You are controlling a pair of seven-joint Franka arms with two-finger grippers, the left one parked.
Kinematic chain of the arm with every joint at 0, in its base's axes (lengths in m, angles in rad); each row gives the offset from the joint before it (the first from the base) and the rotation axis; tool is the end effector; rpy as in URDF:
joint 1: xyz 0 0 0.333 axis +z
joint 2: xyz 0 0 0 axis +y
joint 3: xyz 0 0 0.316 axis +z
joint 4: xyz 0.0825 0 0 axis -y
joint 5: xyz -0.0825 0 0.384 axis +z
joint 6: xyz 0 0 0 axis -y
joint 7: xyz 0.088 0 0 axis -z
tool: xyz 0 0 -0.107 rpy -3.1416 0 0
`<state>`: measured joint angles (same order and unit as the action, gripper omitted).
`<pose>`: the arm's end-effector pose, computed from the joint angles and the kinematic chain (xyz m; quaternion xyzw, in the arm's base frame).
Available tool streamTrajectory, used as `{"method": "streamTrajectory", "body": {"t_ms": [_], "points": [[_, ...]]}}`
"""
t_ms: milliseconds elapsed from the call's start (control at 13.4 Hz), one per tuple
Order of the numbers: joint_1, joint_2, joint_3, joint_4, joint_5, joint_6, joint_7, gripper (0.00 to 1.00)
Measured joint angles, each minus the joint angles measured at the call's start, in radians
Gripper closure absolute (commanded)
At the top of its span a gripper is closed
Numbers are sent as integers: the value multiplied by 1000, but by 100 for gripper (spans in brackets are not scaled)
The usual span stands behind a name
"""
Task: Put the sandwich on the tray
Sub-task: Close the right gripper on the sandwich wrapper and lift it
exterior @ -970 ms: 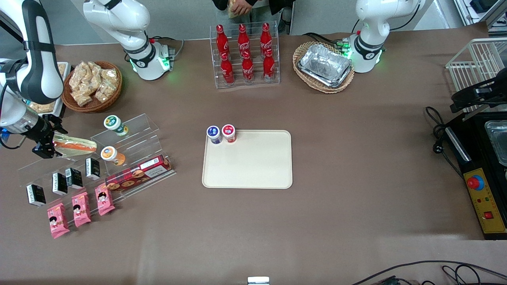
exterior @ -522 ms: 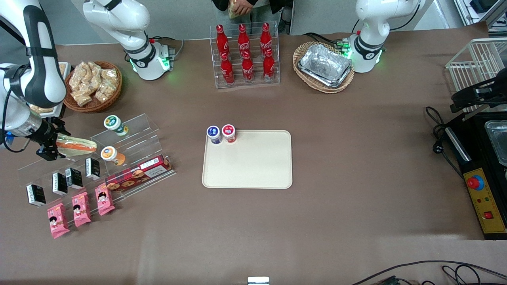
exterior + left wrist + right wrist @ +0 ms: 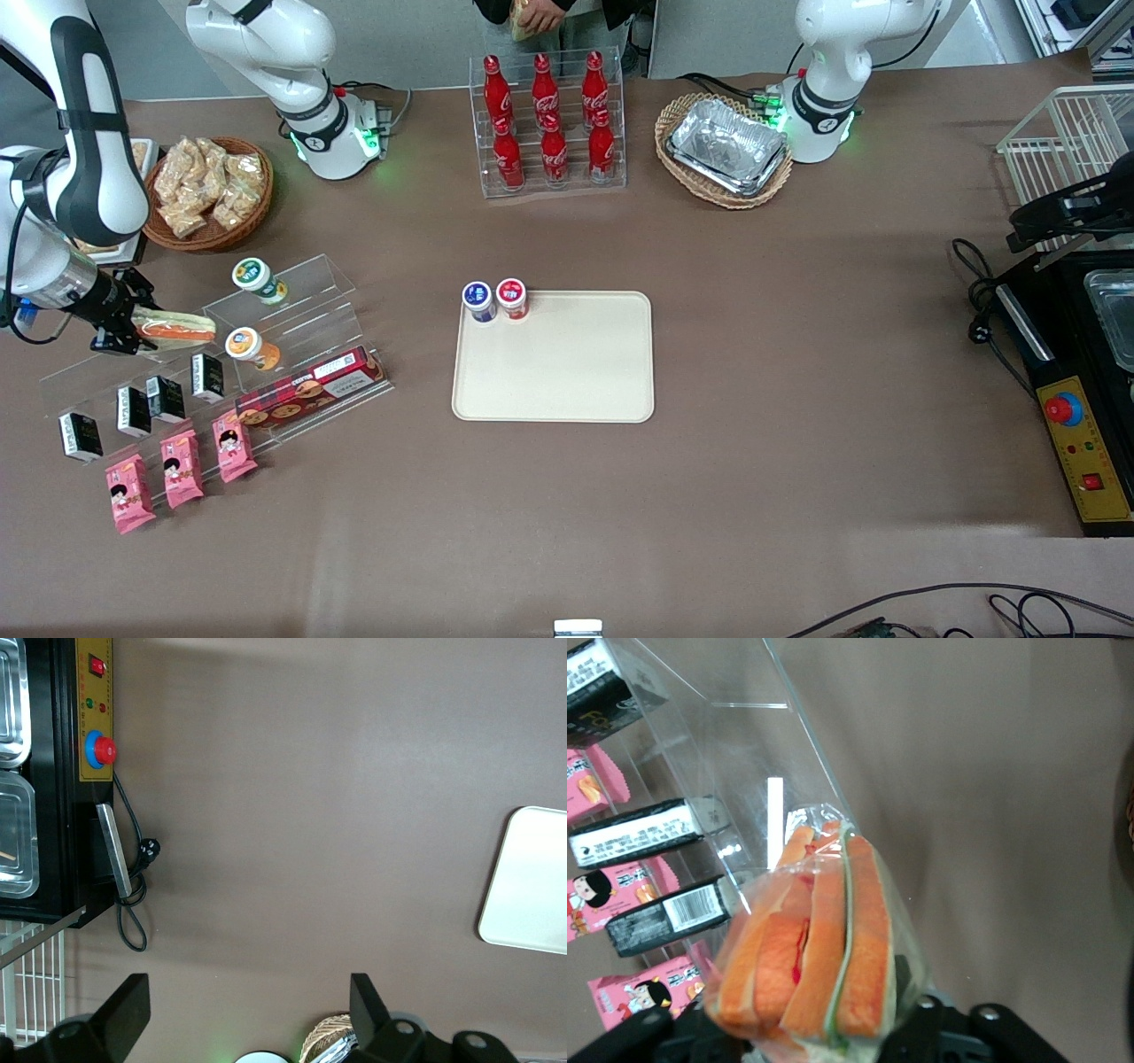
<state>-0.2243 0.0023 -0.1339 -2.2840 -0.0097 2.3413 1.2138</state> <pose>0.4878 -0.1828 0.3572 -0.7087 0.7049 -0.0266 0.0080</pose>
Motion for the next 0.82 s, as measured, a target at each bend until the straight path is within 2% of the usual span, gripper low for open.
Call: {"method": "streamTrajectory", "body": {"t_ms": [448, 597, 821], "points": [[0, -1, 2, 3, 3, 0, -2, 52], [0, -5, 2, 9, 3, 0, -9, 61], [0, -16, 3, 47, 4, -38, -44, 61]]}}
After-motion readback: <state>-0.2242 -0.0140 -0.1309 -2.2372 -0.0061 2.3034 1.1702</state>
